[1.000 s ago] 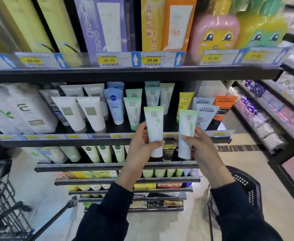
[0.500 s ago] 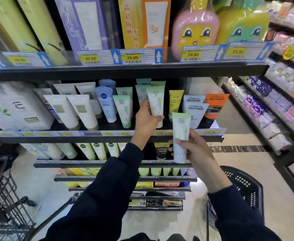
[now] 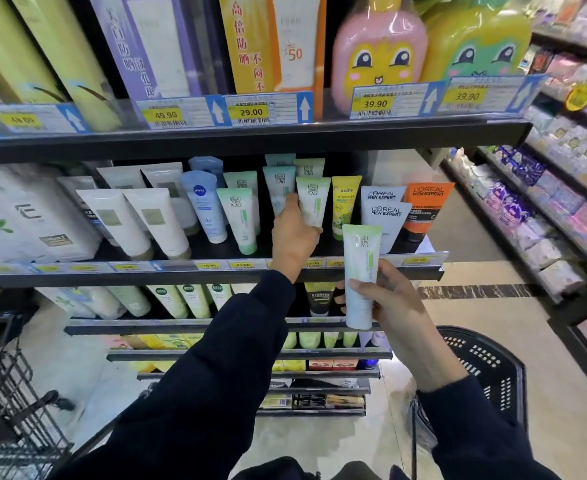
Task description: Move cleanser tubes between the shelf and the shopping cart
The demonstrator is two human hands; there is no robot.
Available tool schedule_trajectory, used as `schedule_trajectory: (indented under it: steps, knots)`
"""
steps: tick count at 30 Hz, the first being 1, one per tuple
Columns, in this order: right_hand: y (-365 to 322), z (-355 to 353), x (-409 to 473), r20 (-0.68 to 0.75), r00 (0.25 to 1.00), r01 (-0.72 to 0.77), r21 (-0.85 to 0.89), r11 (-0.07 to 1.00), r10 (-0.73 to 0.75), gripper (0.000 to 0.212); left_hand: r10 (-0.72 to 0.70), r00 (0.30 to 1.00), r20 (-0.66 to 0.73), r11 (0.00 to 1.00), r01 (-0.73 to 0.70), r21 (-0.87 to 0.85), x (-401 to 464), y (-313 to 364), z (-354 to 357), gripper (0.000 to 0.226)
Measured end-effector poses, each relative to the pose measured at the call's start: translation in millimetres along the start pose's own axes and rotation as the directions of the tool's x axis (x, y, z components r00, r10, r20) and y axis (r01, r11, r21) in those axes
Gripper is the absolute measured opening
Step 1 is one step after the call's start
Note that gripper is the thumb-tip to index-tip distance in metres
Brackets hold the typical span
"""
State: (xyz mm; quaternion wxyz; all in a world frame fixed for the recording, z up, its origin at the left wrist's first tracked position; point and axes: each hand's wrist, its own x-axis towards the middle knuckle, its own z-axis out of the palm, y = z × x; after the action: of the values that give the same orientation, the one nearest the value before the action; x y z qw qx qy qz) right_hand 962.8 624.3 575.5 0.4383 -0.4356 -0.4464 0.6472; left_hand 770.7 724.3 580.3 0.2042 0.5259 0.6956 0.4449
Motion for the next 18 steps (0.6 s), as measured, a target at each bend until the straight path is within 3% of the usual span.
schedule_trajectory:
  steps: [7,18]
  knots:
    - [1.2,0.5,0.9,0.007,1.000,-0.011,0.003,1.000,0.011,0.039,-0.020,1.000,-0.007,0.999,0.020,0.031,4.9,0.3,2.7,0.066]
    - [2.7,2.9,1.9,-0.004,1.000,-0.022,0.013,1.000,0.022,0.036,-0.025,0.999,-0.026,0.995,0.027,0.094,8.5,4.4,6.7,0.049]
